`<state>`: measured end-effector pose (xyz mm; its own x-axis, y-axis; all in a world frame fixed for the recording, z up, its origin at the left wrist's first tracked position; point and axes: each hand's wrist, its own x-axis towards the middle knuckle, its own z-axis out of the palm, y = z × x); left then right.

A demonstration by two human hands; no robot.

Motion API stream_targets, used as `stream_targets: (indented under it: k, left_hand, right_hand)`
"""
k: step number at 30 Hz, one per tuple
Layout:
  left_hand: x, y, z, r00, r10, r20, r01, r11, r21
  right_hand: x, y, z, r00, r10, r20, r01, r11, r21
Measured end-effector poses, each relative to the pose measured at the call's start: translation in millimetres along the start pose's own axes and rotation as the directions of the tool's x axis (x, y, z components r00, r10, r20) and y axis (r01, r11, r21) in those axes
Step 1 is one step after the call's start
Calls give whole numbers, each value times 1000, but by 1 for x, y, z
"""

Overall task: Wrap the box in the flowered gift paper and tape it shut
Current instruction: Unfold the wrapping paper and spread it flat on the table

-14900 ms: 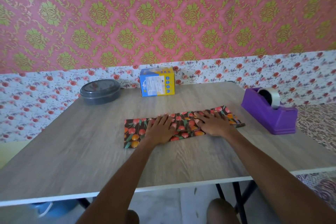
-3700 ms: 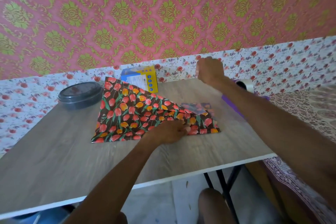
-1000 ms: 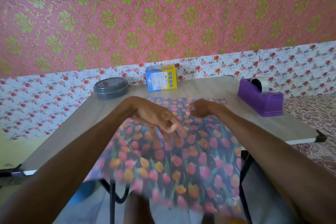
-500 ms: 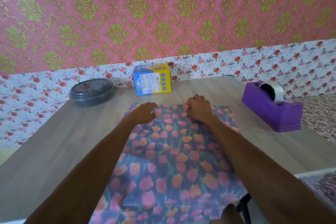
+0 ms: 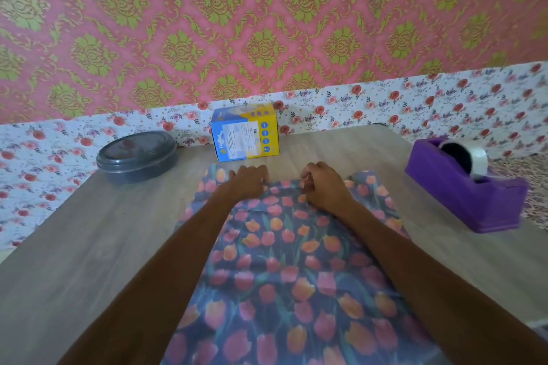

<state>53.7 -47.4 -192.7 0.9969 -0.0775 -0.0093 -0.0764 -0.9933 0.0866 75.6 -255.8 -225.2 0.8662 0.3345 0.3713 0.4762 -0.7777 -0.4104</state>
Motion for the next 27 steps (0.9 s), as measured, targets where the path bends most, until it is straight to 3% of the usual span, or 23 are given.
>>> stream_targets:
  k: [2,6,11,15,17,19,21,23,27]
  left_hand:
    - [-5,1,-7,1000,-10,-13,11,995,94]
    - [-21,0,-25,985,17,-171,17,980,196]
    - [-36,-2,-52,899,48,-435,112,936,335]
    - [-44,-6,-69,847,54,-528,141,936,322]
    - [-48,-9,-70,836,13,-548,183,936,302]
    - [-51,-15,-67,831,1,-557,189,940,285]
    - [-49,-26,-63,857,-21,-515,152,965,214]
    - [-42,-39,-58,886,-48,-462,67,997,25]
    - [-26,-56,-47,899,-161,-408,29,950,-312]
  right_hand:
    - [-4,-5,-11,997,-10,70,18,993,-118]
    - [-5,-15,-50,989,8,149,56,906,-420]
    - [5,-22,-87,995,49,-87,-81,904,-419]
    - [10,-52,-98,918,-30,-395,-148,898,-414]
    - [9,-66,-97,914,-60,-402,-162,854,-494]
    - [10,-75,-89,933,10,-361,-211,825,-524]
    - [14,-73,-80,931,103,-350,-262,855,-447]
    - [17,-69,-69,935,165,-314,-275,897,-346]
    - [26,-59,-40,932,234,-278,-258,965,-51]
